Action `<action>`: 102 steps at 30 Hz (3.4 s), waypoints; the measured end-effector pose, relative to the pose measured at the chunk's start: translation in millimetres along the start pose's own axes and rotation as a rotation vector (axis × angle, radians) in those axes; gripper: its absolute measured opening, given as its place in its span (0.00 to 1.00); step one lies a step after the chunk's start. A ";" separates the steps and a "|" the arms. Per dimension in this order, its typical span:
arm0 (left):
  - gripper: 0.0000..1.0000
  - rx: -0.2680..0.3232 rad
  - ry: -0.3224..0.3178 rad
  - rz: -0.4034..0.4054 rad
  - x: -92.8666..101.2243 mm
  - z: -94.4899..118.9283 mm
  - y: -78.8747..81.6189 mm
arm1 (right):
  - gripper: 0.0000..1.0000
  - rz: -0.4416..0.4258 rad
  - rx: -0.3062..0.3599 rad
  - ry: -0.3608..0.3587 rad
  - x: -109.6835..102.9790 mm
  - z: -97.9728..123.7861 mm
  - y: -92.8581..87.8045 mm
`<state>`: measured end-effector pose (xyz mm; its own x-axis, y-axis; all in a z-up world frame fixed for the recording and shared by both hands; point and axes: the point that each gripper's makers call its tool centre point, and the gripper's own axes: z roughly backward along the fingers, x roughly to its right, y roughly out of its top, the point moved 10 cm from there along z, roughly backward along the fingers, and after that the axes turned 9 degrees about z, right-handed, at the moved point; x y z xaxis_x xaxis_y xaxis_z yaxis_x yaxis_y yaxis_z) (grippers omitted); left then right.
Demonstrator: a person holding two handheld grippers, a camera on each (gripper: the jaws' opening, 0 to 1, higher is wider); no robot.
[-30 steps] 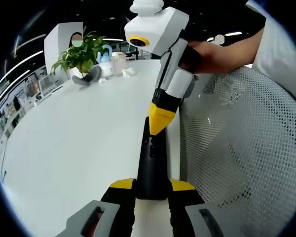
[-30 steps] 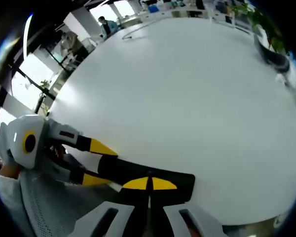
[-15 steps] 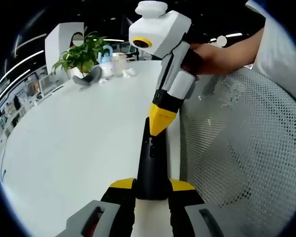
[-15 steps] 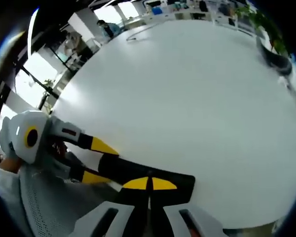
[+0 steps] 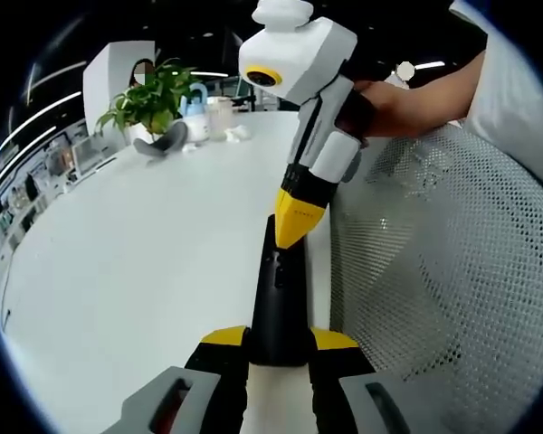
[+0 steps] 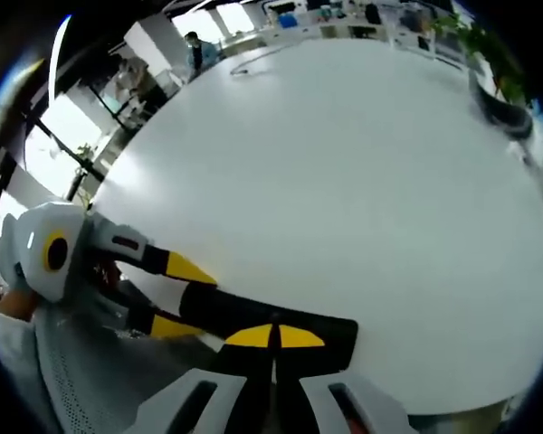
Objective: Press the specified remote control buttons in sequence, fully releasing each button before pressing the next.
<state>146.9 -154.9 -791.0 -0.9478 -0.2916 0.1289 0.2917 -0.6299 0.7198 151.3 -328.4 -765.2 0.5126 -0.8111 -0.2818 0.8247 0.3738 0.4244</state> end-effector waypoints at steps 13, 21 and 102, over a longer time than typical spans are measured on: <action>0.25 -0.001 -0.004 -0.005 0.8 0.4 0.0 | 0.00 -0.006 -0.054 -0.012 -3.3 2.4 -2.2; 0.25 0.001 -0.005 -0.004 0.8 0.6 -0.6 | 0.00 -0.034 -0.083 -0.016 -1.3 6.1 -5.3; 0.24 -0.043 -0.012 -0.025 4.2 0.3 2.8 | 0.00 -0.079 -0.027 0.011 5.3 7.9 -2.2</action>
<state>143.7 -157.7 -788.2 -0.9565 -0.2663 0.1195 0.2725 -0.6678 0.6927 150.3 -337.1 -760.8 0.4480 -0.8337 -0.3230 0.8688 0.3208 0.3772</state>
